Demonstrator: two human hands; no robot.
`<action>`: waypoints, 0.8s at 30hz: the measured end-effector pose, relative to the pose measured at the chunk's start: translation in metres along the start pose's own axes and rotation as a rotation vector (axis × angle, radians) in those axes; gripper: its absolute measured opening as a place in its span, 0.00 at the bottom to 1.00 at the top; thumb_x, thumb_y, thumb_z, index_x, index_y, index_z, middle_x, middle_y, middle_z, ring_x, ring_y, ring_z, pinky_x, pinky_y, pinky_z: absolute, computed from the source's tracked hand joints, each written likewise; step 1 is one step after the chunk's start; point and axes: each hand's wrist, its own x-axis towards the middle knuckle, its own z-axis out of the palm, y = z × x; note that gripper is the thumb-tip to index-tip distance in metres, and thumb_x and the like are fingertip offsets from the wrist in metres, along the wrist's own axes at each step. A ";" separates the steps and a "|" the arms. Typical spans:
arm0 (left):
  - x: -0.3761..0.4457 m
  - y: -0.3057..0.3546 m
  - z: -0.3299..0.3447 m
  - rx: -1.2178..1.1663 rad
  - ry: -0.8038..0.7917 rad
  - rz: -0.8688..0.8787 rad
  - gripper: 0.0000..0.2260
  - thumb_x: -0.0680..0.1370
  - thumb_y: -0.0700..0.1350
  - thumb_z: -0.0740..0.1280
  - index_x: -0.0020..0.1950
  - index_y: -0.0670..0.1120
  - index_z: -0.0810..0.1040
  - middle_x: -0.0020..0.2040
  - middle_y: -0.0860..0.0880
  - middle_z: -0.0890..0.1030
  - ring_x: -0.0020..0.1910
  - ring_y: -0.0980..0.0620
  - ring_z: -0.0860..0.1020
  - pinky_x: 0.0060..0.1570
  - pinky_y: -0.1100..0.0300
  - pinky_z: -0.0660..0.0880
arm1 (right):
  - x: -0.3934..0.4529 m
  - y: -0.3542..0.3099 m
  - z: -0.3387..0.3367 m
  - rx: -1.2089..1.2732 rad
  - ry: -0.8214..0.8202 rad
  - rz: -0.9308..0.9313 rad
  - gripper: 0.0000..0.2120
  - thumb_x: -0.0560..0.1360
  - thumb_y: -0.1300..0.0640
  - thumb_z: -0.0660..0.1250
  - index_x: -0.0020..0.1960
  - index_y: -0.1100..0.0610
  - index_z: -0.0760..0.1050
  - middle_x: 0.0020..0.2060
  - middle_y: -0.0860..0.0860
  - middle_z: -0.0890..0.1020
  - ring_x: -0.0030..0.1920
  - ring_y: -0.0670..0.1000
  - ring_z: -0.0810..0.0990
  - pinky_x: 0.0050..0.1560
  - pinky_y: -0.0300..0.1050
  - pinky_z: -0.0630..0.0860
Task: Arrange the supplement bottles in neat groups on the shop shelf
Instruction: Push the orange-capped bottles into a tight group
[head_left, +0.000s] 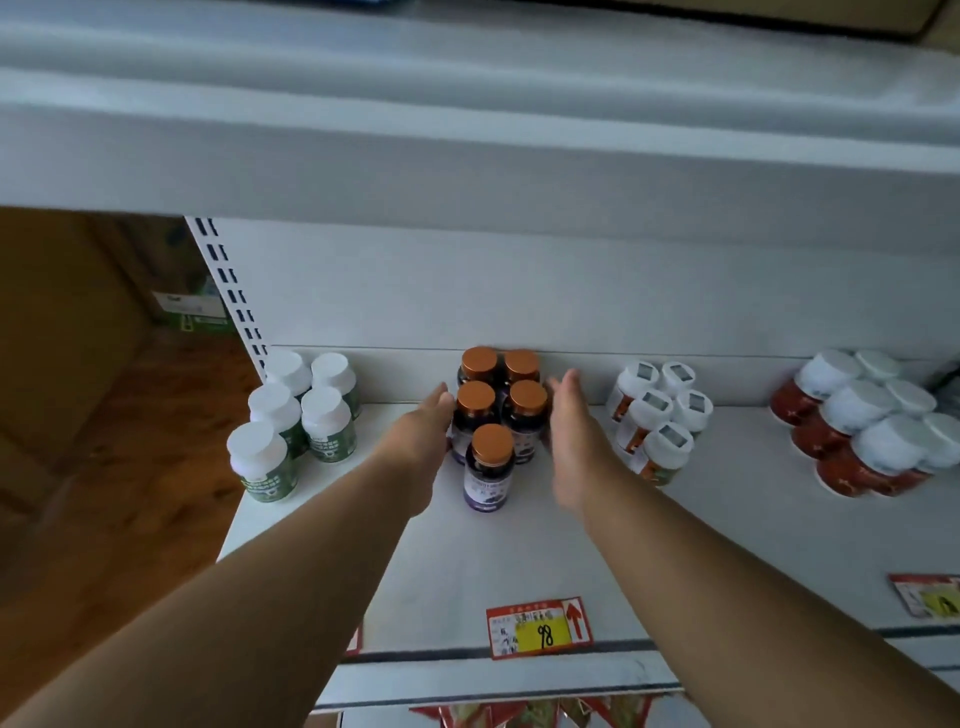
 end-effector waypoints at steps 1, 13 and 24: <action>0.001 0.000 0.002 0.029 -0.019 -0.003 0.23 0.82 0.56 0.60 0.77 0.54 0.65 0.75 0.51 0.70 0.73 0.47 0.69 0.74 0.47 0.63 | 0.003 -0.002 0.003 -0.006 -0.021 -0.008 0.38 0.75 0.27 0.44 0.77 0.47 0.61 0.76 0.49 0.65 0.76 0.52 0.62 0.76 0.55 0.56; -0.003 0.003 0.003 0.320 -0.011 0.088 0.19 0.84 0.43 0.57 0.71 0.63 0.70 0.69 0.53 0.75 0.67 0.52 0.74 0.69 0.53 0.70 | 0.011 0.004 -0.003 0.002 0.006 -0.095 0.29 0.81 0.36 0.49 0.76 0.49 0.64 0.74 0.49 0.68 0.74 0.51 0.65 0.72 0.51 0.59; -0.004 -0.003 -0.006 0.666 0.117 0.277 0.16 0.76 0.40 0.69 0.61 0.54 0.77 0.55 0.56 0.83 0.53 0.56 0.82 0.55 0.55 0.79 | 0.011 0.043 -0.023 -0.693 0.172 -0.558 0.19 0.73 0.47 0.72 0.60 0.50 0.72 0.54 0.48 0.80 0.54 0.50 0.78 0.48 0.45 0.74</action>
